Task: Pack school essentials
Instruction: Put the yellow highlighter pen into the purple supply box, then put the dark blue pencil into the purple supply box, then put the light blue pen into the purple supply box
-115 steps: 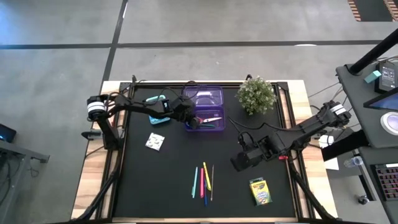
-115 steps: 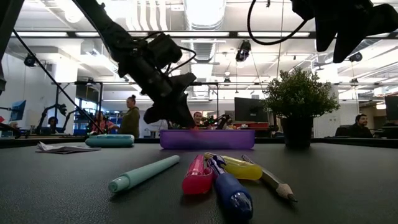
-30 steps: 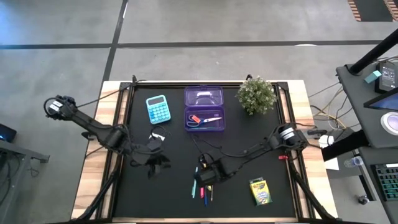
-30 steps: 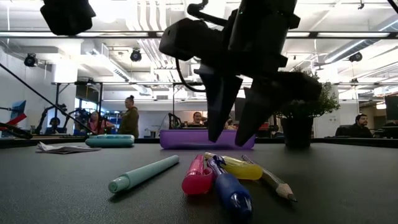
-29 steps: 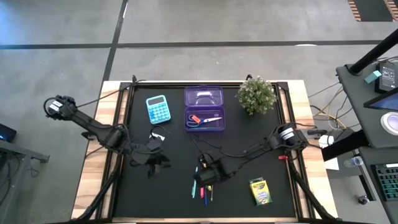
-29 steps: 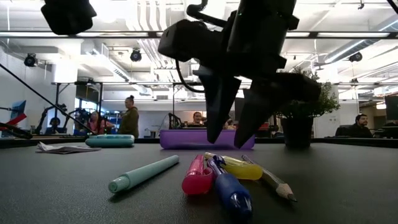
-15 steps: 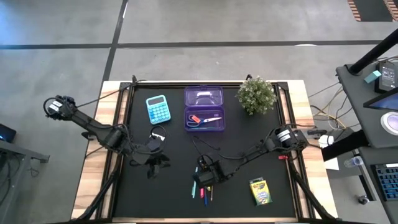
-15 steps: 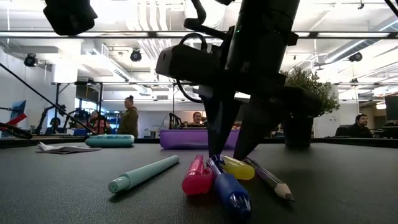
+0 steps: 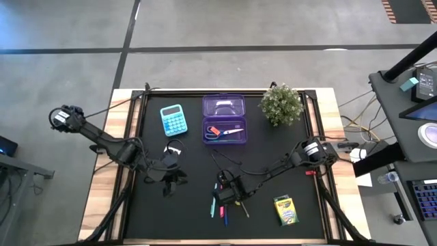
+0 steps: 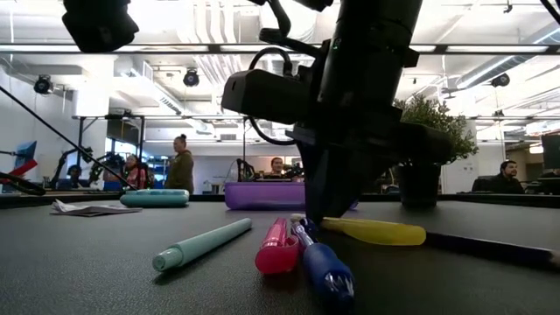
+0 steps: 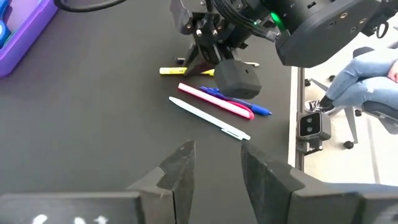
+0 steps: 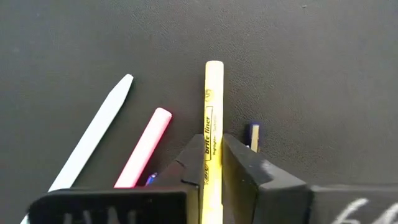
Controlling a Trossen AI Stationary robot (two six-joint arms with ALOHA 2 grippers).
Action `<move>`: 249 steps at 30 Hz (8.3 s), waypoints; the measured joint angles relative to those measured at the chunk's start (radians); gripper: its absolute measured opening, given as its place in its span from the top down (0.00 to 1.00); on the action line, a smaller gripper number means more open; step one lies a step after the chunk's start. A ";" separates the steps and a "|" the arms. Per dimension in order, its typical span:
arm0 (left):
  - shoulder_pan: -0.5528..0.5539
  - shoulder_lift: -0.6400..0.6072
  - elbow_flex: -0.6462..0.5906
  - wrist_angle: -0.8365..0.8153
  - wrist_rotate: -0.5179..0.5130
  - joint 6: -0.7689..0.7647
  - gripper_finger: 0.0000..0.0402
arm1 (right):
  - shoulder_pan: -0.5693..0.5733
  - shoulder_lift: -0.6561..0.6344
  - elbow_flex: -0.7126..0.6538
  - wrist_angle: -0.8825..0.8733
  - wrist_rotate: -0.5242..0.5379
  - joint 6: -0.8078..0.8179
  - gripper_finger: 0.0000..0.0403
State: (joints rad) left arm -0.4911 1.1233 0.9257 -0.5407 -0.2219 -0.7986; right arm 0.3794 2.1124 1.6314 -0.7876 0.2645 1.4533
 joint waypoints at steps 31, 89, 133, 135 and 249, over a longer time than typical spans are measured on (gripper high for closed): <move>0.010 0.000 0.006 0.001 -0.018 0.050 0.72 | -0.328 -0.241 -0.003 -0.022 0.100 -0.795 0.95; 0.016 0.053 0.002 0.219 -0.025 0.072 0.72 | -0.585 -0.112 -0.006 0.041 -0.089 -1.497 0.85; 0.014 0.053 0.002 0.219 0.123 0.012 0.72 | 0.057 -0.104 0.050 -0.189 -0.142 -0.057 0.54; 0.014 0.053 0.002 0.219 0.124 0.012 0.72 | 0.057 -0.092 0.050 -0.191 -0.143 -0.053 0.55; 0.195 0.210 0.002 0.365 0.263 -0.111 0.72 | -0.388 -0.282 0.062 -0.366 0.076 -0.868 0.66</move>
State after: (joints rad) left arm -0.2966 1.3330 0.9272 -0.1756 0.0414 -0.9093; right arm -0.0085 1.8303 1.6932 -1.1534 0.3403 0.5857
